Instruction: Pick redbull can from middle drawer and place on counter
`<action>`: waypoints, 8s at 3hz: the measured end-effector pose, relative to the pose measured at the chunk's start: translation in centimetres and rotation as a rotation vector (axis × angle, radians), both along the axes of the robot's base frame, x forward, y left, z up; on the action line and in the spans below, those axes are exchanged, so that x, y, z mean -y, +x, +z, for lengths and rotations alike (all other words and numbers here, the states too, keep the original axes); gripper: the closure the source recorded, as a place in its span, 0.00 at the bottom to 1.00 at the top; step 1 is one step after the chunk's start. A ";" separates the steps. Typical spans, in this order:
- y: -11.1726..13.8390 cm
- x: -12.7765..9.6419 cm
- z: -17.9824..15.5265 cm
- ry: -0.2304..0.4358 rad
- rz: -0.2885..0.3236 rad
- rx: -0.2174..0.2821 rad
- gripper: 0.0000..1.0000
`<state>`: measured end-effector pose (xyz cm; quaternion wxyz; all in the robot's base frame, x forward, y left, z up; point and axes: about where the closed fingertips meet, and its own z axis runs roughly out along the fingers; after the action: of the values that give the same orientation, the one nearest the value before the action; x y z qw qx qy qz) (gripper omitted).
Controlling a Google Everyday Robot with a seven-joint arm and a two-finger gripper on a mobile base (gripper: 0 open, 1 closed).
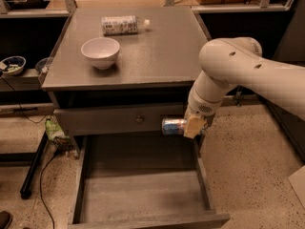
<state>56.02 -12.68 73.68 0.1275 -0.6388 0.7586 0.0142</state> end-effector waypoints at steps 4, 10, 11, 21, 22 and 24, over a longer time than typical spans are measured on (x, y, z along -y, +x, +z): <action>1.1 2.7 4.9 0.002 -0.075 0.028 1.00; 8.7 8.9 15.0 -0.009 -0.187 0.223 1.00; 10.4 9.2 17.6 -0.010 -0.174 0.266 1.00; 19.7 1.1 10.2 0.324 0.032 0.093 0.73; 19.7 1.1 10.2 0.324 0.032 0.093 0.50; 19.7 1.1 10.2 0.324 0.032 0.093 0.00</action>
Offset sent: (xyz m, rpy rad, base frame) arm 0.0473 0.0089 0.0158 -0.0003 0.0348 -0.0002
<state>75.76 -13.75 83.86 0.2636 -0.6221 0.7292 0.1086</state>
